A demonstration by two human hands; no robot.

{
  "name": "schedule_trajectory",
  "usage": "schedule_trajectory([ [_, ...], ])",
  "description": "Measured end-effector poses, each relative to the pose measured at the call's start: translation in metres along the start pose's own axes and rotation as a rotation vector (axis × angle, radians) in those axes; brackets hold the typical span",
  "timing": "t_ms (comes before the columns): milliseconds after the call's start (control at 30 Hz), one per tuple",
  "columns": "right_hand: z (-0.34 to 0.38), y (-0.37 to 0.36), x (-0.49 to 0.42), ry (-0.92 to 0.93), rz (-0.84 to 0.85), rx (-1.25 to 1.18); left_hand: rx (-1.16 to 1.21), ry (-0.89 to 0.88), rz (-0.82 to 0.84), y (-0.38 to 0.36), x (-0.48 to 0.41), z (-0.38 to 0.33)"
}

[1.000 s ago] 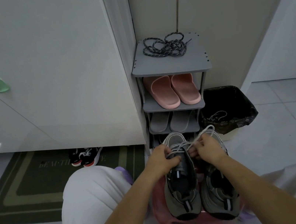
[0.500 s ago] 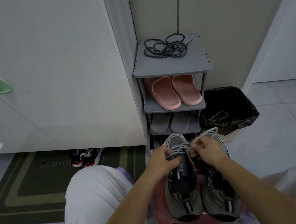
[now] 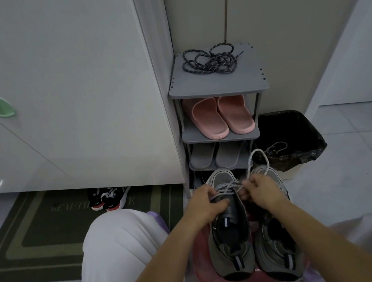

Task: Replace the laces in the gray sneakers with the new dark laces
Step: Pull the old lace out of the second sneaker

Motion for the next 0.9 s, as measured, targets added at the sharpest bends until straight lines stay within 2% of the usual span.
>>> schedule_trajectory([
  [67, -0.002, 0.003, -0.001, -0.081, -0.048, -0.178, 0.006, 0.005, 0.009, 0.001, 0.0, 0.0],
  [133, 0.0, 0.006, -0.002, -0.083, -0.042, -0.199, -0.004, 0.001, 0.014, 0.001, -0.001, 0.001],
  [200, 0.003, 0.005, 0.001, -0.046, 0.025, -0.117, -0.011, 0.005, 0.015, 0.0, -0.002, 0.002],
  [333, 0.007, 0.002, 0.004, 0.104, 0.062, 0.253, 0.001, 0.019, 0.011, -0.001, -0.002, 0.004],
  [367, 0.006, 0.002, 0.002, 0.101, 0.047, 0.234, 0.004, 0.019, 0.012, -0.001, -0.002, 0.003],
  [500, -0.006, 0.004, -0.004, -0.1, -0.071, -0.136, -0.002, 0.022, 0.021, 0.0, -0.001, 0.003],
  [533, -0.006, 0.004, -0.005, -0.104, -0.083, -0.155, -0.001, 0.019, 0.02, 0.0, -0.001, 0.003],
  [600, -0.002, 0.005, -0.003, -0.056, -0.056, -0.08, 0.006, 0.021, 0.016, -0.001, -0.001, 0.005],
  [733, 0.004, 0.0, 0.002, 0.117, 0.052, 0.276, -0.004, 0.017, 0.006, -0.001, -0.001, 0.004],
  [833, 0.005, 0.0, 0.0, 0.165, 0.031, 0.326, 0.019, -0.011, 0.001, 0.0, 0.0, 0.0],
  [900, 0.001, 0.001, -0.001, 0.079, -0.002, 0.174, 0.05, -0.02, 0.023, 0.0, 0.003, -0.004],
])
Point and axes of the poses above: each hand's wrist, its own x-axis away from the middle knuckle, its own y-axis out of the back of the hand, z = x × y, the point moved 6 cm from there along -x, towards the middle knuckle, and after that the axes turned 11 degrees about -z, right-handed, at the moved point
